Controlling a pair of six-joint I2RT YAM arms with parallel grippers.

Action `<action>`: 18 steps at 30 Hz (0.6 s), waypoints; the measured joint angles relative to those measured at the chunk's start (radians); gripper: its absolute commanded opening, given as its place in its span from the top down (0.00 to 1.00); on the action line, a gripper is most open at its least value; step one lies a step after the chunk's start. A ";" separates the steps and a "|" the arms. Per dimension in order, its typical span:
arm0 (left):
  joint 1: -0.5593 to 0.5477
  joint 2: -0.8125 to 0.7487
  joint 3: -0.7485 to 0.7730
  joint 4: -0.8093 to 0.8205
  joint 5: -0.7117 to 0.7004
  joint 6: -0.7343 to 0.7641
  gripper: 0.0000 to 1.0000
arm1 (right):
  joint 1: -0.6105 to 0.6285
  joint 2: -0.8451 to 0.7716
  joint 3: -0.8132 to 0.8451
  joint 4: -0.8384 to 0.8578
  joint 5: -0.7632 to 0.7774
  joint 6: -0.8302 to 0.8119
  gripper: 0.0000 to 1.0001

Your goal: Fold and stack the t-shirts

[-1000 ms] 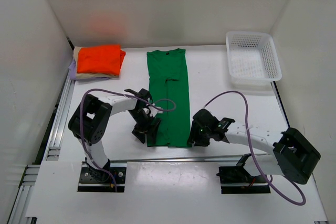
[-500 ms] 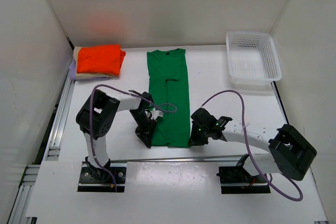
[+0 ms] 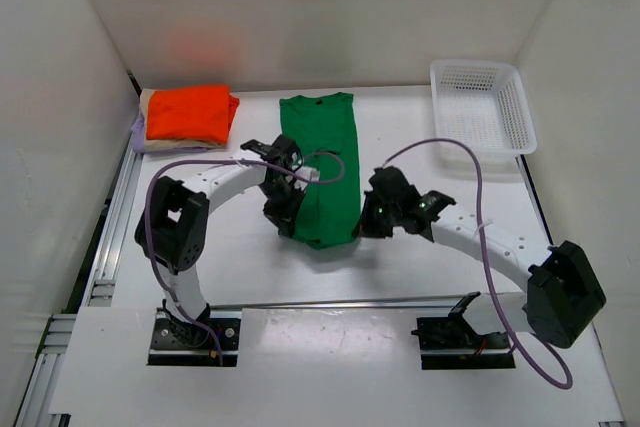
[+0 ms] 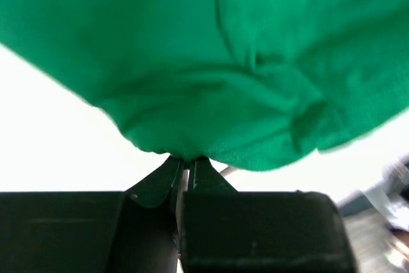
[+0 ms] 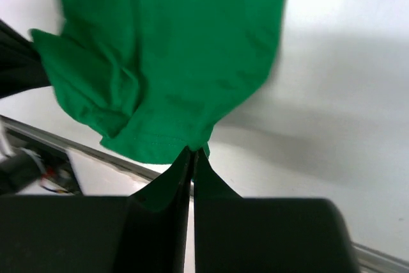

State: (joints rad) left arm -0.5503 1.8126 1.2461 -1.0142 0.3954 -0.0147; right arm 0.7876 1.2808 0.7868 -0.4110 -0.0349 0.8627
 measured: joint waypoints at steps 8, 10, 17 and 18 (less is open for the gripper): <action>0.019 0.028 0.275 -0.060 -0.188 0.007 0.89 | -0.165 0.230 0.400 -0.056 -0.011 -0.170 1.00; 0.034 0.075 0.357 -0.076 -0.221 0.008 0.89 | -0.210 0.324 0.483 -0.061 -0.021 -0.203 1.00; 0.093 0.310 0.663 -0.085 -0.312 0.008 0.89 | -0.335 0.560 0.687 -0.109 -0.055 -0.268 1.00; 0.101 0.335 0.690 -0.085 -0.321 0.008 0.89 | -0.348 0.589 0.724 -0.117 -0.066 -0.274 1.00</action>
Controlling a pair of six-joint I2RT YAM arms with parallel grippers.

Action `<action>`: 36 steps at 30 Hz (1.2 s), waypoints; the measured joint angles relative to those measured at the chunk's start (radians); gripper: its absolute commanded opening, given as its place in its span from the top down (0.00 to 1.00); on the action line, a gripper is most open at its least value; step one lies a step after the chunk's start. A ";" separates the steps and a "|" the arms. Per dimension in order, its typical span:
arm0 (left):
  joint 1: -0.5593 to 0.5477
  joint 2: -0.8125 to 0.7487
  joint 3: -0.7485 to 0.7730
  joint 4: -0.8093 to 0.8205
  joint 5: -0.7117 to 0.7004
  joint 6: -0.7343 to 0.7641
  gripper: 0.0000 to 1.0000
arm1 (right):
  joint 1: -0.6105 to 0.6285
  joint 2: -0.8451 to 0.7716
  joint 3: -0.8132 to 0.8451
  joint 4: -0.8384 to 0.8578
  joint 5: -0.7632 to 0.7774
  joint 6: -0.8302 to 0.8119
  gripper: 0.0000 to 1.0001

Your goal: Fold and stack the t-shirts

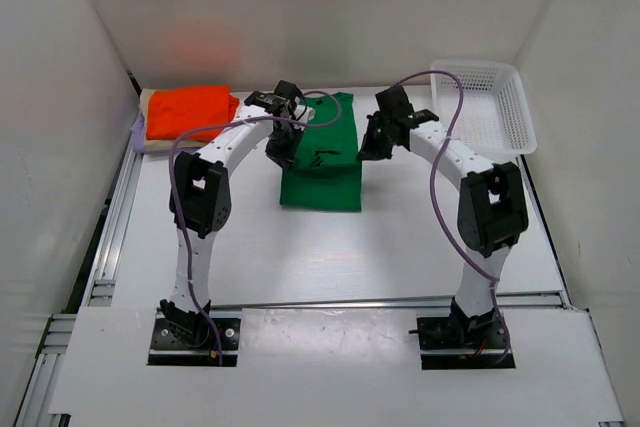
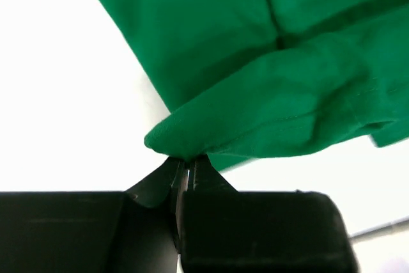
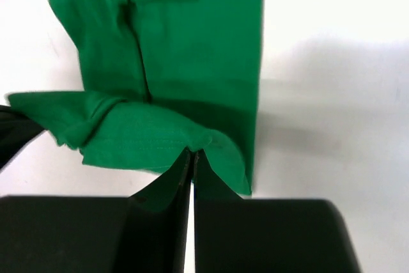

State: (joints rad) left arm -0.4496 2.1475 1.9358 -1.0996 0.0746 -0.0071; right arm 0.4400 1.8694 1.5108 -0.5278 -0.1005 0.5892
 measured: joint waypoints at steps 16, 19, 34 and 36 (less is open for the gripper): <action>0.098 0.179 0.145 0.032 0.022 0.006 0.56 | -0.074 0.354 0.294 -0.007 -0.094 0.050 0.69; 0.113 0.202 0.197 0.048 0.014 0.005 0.48 | -0.089 0.371 0.330 -0.014 -0.054 0.074 0.69; 0.212 0.134 0.055 0.105 -0.029 0.007 0.41 | -0.079 0.184 0.094 -0.003 -0.001 0.036 0.61; 0.210 0.134 0.049 0.104 -0.017 0.006 0.40 | -0.066 0.187 0.082 -0.013 -0.003 0.026 0.61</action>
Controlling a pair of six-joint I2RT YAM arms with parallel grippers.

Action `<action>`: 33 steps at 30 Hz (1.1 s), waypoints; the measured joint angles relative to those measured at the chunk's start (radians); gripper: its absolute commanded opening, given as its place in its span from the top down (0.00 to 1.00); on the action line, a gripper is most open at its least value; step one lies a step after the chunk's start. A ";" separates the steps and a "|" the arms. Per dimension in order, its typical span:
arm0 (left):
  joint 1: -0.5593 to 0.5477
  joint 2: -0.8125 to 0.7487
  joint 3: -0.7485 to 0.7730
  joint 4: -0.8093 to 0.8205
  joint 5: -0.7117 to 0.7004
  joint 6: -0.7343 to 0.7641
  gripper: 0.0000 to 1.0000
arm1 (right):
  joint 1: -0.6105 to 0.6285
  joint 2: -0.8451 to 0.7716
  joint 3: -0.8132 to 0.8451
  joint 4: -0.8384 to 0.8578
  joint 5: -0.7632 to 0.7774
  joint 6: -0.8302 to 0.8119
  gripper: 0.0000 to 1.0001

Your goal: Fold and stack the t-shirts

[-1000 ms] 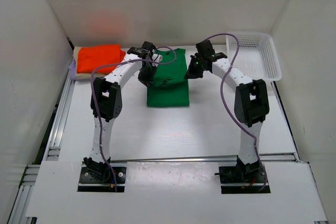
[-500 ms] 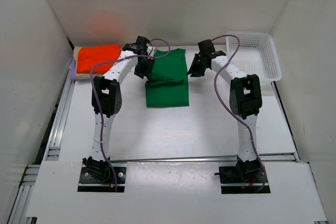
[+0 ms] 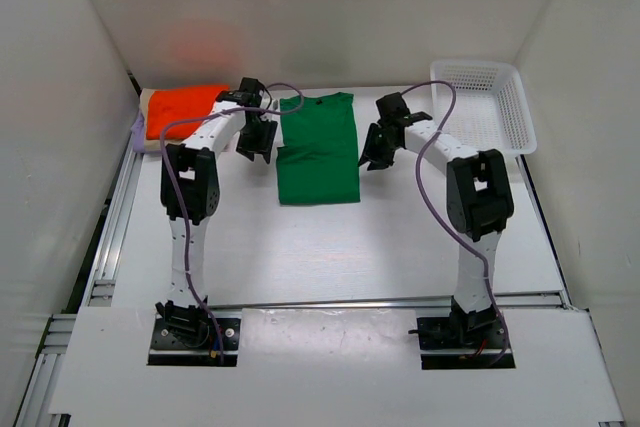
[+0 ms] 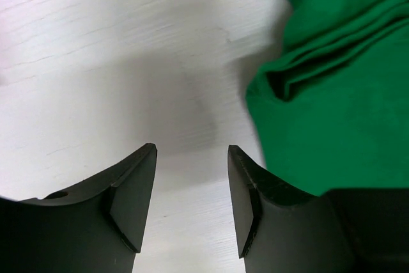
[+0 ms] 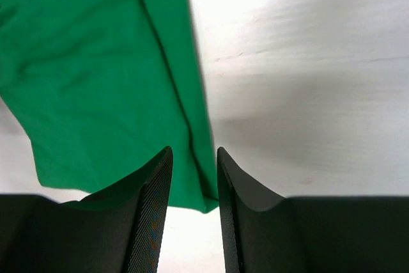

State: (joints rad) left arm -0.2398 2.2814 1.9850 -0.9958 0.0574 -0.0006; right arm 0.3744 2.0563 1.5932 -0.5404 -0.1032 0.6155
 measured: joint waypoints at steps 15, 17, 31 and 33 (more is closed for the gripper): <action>-0.027 -0.019 -0.110 -0.034 0.197 0.000 0.37 | 0.042 -0.010 -0.156 0.006 -0.100 -0.042 0.56; -0.025 -0.037 -0.180 -0.055 0.247 0.000 0.37 | 0.055 -0.030 -0.183 0.014 -0.108 -0.048 0.56; -0.049 -0.119 -0.365 -0.063 0.417 -0.004 0.36 | 0.106 -0.108 -0.314 0.053 -0.130 -0.018 0.73; -0.053 -0.121 -0.393 -0.074 0.421 -0.008 0.36 | 0.106 -0.123 -0.341 0.052 -0.129 -0.013 0.65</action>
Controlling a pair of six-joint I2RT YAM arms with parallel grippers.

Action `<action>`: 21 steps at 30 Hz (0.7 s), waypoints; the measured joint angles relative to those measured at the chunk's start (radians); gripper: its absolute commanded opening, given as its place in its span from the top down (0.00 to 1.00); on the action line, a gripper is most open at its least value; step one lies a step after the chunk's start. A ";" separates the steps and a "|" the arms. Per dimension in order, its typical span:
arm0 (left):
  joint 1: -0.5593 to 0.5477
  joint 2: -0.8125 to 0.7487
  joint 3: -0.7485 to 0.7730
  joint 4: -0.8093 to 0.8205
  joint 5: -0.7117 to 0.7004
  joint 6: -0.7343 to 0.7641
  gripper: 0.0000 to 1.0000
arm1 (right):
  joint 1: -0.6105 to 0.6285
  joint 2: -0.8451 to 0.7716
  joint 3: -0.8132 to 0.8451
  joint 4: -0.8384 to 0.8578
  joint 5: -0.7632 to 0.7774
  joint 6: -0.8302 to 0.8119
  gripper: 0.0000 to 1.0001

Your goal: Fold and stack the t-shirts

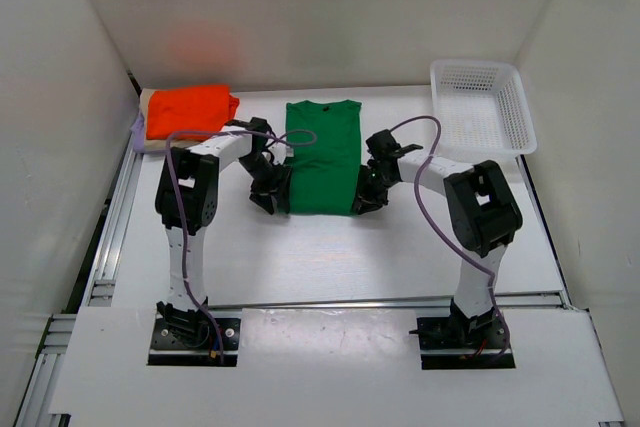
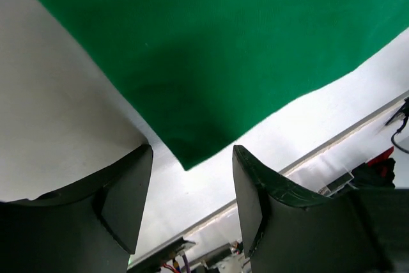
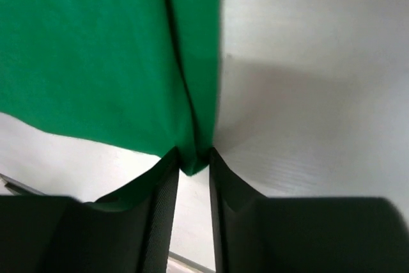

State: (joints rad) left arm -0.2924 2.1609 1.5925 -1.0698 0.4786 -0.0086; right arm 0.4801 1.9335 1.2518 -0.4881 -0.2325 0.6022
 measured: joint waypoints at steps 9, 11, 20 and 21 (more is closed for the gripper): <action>-0.009 -0.021 -0.029 0.001 -0.011 -0.003 0.41 | 0.000 -0.029 -0.033 0.004 -0.007 0.012 0.64; -0.011 -0.020 -0.023 0.008 -0.022 -0.003 0.53 | 0.000 -0.029 -0.033 0.010 -0.013 0.017 0.67; -0.011 0.029 0.040 0.012 -0.029 0.001 0.90 | 0.000 -0.029 -0.033 0.042 -0.056 0.031 1.00; -0.011 0.029 0.040 0.014 -0.029 0.001 0.90 | 0.000 -0.029 -0.033 0.044 -0.060 0.033 1.00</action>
State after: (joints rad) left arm -0.3035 2.1902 1.6325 -1.0557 0.4492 -0.0078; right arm 0.4801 1.9045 1.2186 -0.4438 -0.2920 0.6350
